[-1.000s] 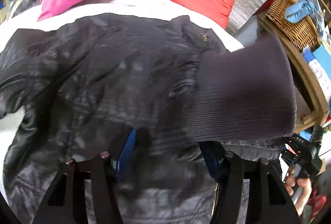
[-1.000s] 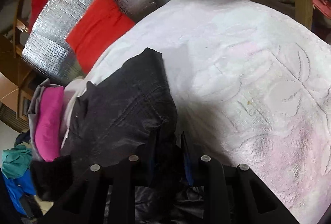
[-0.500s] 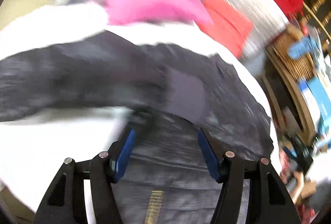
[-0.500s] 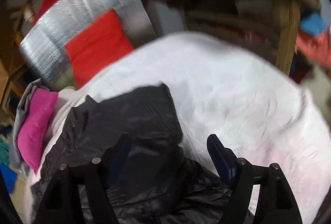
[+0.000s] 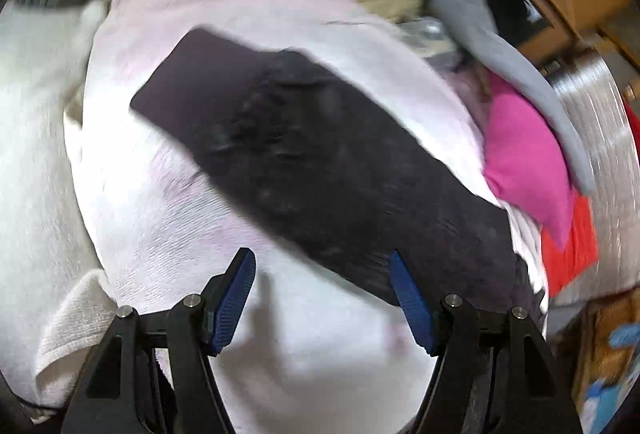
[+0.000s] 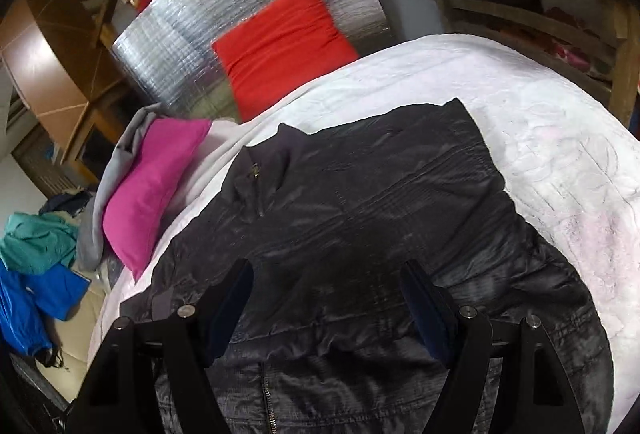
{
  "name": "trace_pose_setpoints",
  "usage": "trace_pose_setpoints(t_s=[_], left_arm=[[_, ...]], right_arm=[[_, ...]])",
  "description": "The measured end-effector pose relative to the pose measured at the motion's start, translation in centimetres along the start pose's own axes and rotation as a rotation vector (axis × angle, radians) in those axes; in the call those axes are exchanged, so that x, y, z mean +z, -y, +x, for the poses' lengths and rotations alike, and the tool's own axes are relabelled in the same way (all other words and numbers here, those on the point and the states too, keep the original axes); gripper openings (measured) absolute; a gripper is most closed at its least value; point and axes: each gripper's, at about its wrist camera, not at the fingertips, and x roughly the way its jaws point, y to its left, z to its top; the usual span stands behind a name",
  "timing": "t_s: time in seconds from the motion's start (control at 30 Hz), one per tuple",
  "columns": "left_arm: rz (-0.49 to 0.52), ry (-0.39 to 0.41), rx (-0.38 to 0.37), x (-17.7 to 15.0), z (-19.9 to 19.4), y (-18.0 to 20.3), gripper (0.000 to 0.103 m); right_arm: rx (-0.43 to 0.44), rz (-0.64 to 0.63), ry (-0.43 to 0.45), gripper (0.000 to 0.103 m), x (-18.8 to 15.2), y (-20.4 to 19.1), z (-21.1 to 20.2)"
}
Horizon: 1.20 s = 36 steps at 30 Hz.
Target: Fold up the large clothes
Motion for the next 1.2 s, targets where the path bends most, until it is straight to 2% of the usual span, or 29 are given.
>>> trace_pose_setpoints(t_s=[0.13,0.23,0.3,0.37,0.4,0.43,0.47,0.6,0.7,0.8,0.83,0.97,1.1,1.17,1.2], left_arm=[[-0.085,-0.004,-0.019,1.4,1.8,-1.3,0.063],[-0.108,0.065,-0.046,2.2,2.2,-0.9,0.062],[-0.124,0.093,-0.054,3.0,2.7,-0.9,0.054],[-0.122,0.125,-0.056,3.2,2.7,-0.8,0.030],[-0.111,0.131,-0.054,3.3,2.7,-0.8,0.023],[-0.082,0.150,-0.046,3.3,2.6,-0.2,0.015],[-0.057,0.171,-0.043,3.2,2.3,0.3,0.012],[0.162,0.300,-0.049,1.9,-0.1,5.7,0.008],[0.382,0.375,-0.133,-1.1,-2.4,12.0,0.007],[0.572,0.399,-0.228,-5.4,-4.0,17.3,0.007],[0.653,0.396,-0.274,-7.8,-4.5,19.6,0.007],[0.863,0.331,-0.399,-15.2,-4.8,25.0,0.007],[1.021,0.141,-0.474,-22.5,-2.1,28.7,0.007],[1.078,0.013,-0.470,-25.3,-0.1,29.6,0.008],[1.108,-0.066,-0.445,-26.8,1.3,29.9,0.008]], right_arm=[[0.001,0.009,-0.011,0.079,0.1,0.3,0.6],[0.010,0.022,-0.018,0.079,0.1,0.7,0.6],[0.012,0.022,-0.015,0.079,-0.1,1.0,0.5],[0.015,0.016,-0.012,0.079,0.0,1.1,0.5],[0.017,0.013,-0.011,0.079,0.1,1.1,0.5],[0.018,0.010,-0.009,0.079,0.2,1.2,0.5],[0.015,0.005,-0.005,0.079,0.3,1.2,0.4],[0.009,0.006,0.012,0.079,0.8,1.8,0.1],[0.009,0.029,0.021,0.079,1.2,2.6,-0.1],[0.001,0.044,0.026,0.079,1.4,3.6,-0.3],[-0.003,0.048,0.028,0.079,1.5,3.9,-0.3],[-0.015,0.078,0.033,0.079,1.8,5.5,-0.5],[-0.008,0.129,0.017,0.079,2.2,7.1,-0.3],[-0.012,0.134,0.019,0.079,2.4,7.6,-0.5],[-0.012,0.135,0.015,0.079,2.5,7.7,-0.4]])
